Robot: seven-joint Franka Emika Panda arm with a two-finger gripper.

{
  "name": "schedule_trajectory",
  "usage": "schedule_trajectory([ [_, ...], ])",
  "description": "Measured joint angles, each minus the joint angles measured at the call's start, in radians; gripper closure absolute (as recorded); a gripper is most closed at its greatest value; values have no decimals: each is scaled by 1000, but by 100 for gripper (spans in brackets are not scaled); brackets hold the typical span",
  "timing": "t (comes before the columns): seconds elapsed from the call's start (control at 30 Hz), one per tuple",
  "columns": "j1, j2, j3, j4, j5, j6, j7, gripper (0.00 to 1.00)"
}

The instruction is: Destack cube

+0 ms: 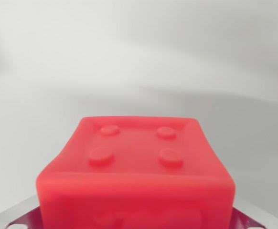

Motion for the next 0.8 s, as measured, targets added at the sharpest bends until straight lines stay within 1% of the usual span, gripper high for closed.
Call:
schedule_trajectory([
  [0.5, -42, 29, -6, 2, 8, 27, -2, 100],
  [0.6, -44, 52, -5, 6, 8, 47, -2, 100],
  [0.8, -46, 109, 0, 17, 10, 89, -3, 100],
])
